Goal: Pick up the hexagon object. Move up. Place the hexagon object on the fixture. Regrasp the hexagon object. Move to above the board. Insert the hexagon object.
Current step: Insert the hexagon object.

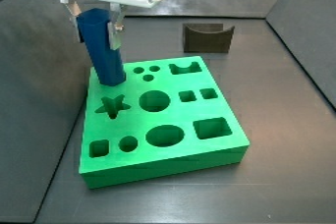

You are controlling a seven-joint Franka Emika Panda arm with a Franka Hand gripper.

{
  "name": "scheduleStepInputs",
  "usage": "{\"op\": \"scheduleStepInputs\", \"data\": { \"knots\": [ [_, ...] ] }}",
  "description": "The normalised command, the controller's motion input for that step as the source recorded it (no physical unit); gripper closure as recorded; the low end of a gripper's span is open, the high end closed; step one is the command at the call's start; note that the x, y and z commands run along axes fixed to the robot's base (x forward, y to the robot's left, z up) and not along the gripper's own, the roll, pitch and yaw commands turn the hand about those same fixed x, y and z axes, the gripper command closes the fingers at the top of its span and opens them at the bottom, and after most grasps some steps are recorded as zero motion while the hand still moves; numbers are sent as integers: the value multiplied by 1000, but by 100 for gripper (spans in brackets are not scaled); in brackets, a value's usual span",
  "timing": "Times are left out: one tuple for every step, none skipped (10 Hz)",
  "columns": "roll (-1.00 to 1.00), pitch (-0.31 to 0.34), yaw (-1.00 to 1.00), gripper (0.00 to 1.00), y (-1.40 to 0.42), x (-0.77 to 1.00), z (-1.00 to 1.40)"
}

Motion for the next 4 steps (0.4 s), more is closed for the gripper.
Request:
{"op": "scheduleStepInputs", "data": {
  "knots": [
    [-239,-133,0,100,223,0,-629],
    [0,-43,0,100,0,0,-263],
    [-3,-13,0,100,0,0,0],
    [0,0,0,100,0,0,0]
  ]
}}
